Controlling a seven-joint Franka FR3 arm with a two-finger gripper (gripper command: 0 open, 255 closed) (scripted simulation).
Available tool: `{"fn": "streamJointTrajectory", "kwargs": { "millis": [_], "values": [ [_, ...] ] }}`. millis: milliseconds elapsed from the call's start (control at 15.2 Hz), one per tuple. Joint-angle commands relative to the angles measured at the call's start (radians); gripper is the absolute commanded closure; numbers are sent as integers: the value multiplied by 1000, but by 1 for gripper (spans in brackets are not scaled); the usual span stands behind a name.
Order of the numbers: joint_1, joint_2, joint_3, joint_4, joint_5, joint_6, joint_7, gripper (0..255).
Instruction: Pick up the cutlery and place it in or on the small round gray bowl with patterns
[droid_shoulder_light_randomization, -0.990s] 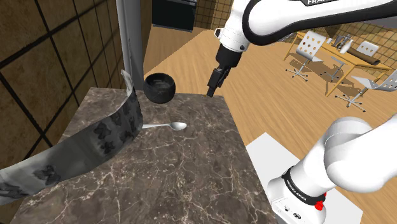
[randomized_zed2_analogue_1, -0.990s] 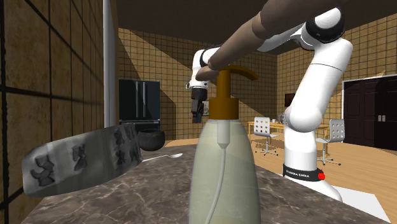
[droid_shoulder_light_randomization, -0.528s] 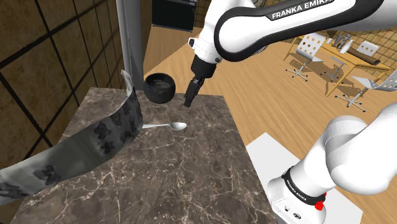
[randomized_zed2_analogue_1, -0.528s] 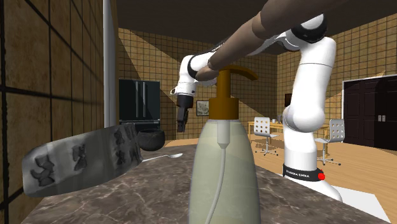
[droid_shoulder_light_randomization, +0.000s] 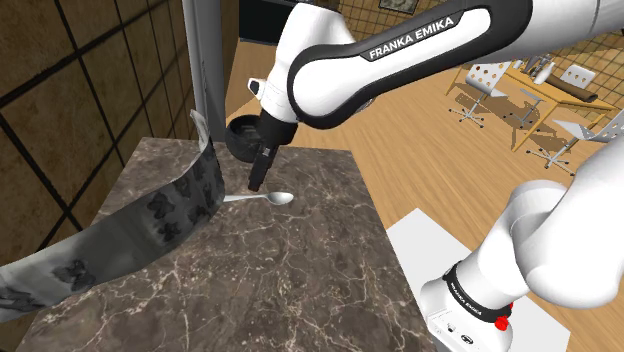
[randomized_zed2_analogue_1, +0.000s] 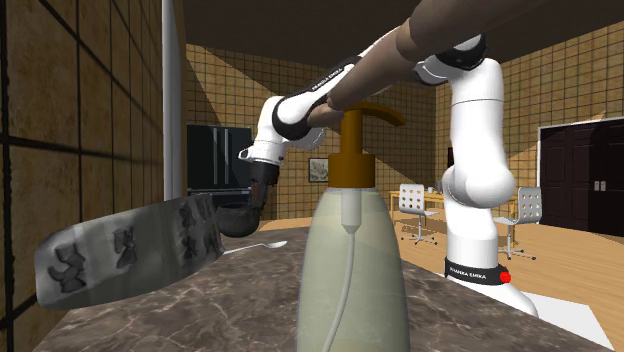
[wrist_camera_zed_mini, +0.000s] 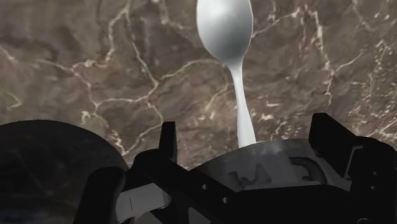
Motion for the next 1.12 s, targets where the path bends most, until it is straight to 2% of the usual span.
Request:
{"fn": "streamJointTrajectory", "kwargs": {
  "millis": [0, 528, 1056],
  "values": [
    [19, 40, 18, 24, 12, 31, -23, 0],
    [30, 124, 28, 16, 15, 126, -25, 0],
    [30, 124, 28, 16, 15, 126, -25, 0]
  ]
}}
